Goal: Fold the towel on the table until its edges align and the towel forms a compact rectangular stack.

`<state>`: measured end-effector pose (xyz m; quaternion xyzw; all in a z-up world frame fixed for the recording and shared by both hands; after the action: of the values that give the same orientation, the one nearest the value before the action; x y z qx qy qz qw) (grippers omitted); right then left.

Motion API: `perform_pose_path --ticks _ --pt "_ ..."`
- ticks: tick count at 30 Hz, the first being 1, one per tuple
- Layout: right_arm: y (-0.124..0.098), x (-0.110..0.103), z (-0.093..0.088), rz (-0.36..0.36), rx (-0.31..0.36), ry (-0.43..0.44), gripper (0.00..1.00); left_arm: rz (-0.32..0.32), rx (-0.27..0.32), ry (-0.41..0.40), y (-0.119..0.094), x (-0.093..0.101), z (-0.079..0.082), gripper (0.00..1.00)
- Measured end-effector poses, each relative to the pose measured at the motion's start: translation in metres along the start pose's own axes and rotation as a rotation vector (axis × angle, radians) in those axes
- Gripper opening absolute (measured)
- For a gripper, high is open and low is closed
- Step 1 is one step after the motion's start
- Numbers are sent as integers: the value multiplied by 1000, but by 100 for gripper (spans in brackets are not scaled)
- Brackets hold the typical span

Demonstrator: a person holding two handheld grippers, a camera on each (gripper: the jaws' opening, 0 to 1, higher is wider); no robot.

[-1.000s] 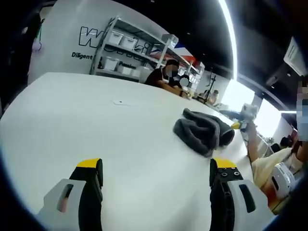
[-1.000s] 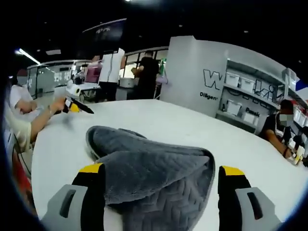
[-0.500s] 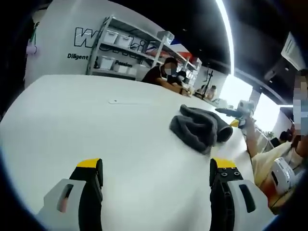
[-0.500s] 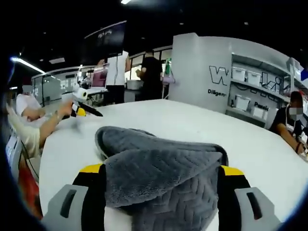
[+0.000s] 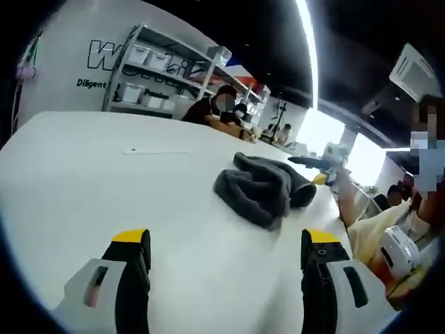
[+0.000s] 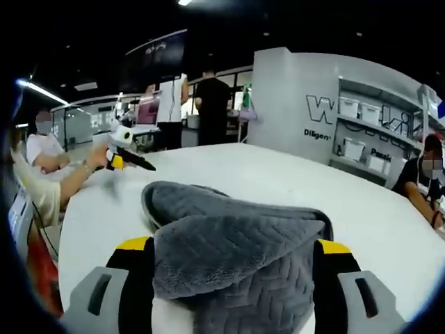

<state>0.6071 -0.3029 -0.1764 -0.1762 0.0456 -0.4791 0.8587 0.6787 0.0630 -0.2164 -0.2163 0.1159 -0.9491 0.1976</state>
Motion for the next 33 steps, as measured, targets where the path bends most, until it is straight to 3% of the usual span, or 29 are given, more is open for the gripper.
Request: perform_pose_path --ticks 4,11,17,19,23,28,33 --pt "1 -2 -1 1 -6 -9 96 -38 -10 18 15 13 -3 87" --pt "3 -4 -2 12 -11 -17 96 -133 46 52 44 44 1 83" --pt "2 -3 0 14 -7 -20 95 -95 167 123 60 61 13 74" --pt "2 -4 0 16 -8 -23 95 -30 213 155 62 58 18 70" --pt "3 -6 -1 19 -12 -35 95 -14 227 194 71 62 16 64" --pt "3 -10 1 19 -12 -67 95 -36 272 172 79 67 18 57" --pt "4 -14 2 34 -9 -84 95 -53 236 203 92 74 9 46"
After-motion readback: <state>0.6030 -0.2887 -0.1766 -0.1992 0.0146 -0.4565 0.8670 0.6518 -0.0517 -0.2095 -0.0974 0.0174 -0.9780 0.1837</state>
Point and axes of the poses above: the point that each gripper's makers call its tool centre point, and the gripper's own axes: y roughly forward along the fingers, x roughly to its right, z roughly out of its top, the point moved 3 cm from there along -y, roughly backward along the fingers, and after that the axes turned 2 degrees about -z, right-handed, at the moved point
